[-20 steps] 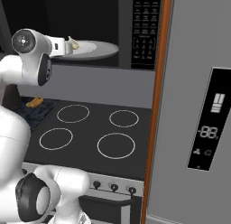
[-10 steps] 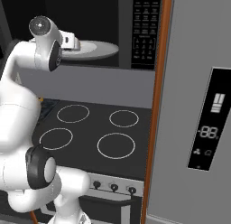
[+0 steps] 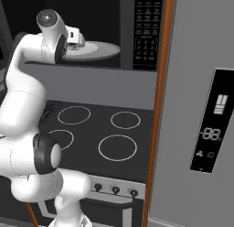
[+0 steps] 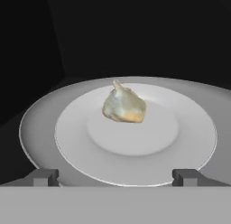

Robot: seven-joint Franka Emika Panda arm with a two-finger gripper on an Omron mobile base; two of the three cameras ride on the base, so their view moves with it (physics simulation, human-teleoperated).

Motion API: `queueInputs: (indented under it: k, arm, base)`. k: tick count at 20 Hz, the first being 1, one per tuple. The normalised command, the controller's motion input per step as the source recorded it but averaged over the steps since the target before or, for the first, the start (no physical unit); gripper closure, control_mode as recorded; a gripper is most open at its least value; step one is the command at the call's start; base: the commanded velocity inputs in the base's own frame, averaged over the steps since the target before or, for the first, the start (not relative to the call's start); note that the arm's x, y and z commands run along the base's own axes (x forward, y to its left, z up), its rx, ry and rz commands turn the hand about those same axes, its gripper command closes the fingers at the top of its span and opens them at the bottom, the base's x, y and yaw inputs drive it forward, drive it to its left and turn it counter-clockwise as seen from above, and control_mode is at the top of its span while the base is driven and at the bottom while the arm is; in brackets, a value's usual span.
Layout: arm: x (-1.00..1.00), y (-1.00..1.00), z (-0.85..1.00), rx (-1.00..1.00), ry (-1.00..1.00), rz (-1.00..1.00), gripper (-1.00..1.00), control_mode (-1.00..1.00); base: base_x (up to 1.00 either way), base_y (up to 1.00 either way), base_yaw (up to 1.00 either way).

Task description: Pick the garlic from the microwave and place it on plate located on the counter.

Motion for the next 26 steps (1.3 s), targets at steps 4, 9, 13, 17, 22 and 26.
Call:
queueInputs:
  k: [4, 9, 13, 17, 22, 26]
  arm:
    - [0.21, 0.00, -0.27, 0.00, -0.06, 0.00, -1.00, -1.00]
    - [0.32, 0.01, -0.10, 0.00, 0.00, 0.00, -1.00, -1.00]
    - [0.37, 0.01, -0.01, 0.00, 0.00, 0.00, -1.00, -1.00]
    - [0.36, 0.02, 0.00, 0.00, 0.00, 0.00, -1.00, -1.00]
    - [0.27, 0.06, 0.00, 0.00, 0.00, 0.00, -1.00, -1.00]
    - [0.18, 0.13, 0.00, -0.02, 0.00, 0.00, -1.00, -1.00]
  base:
    - [0.00, 0.00, 0.00]
    - [0.00, 0.00, 0.00]
    - [0.00, 0.00, 0.00]
    - [0.00, 0.00, 0.00]
    - [0.00, 0.00, 0.00]
    - [0.00, 0.00, 0.00]
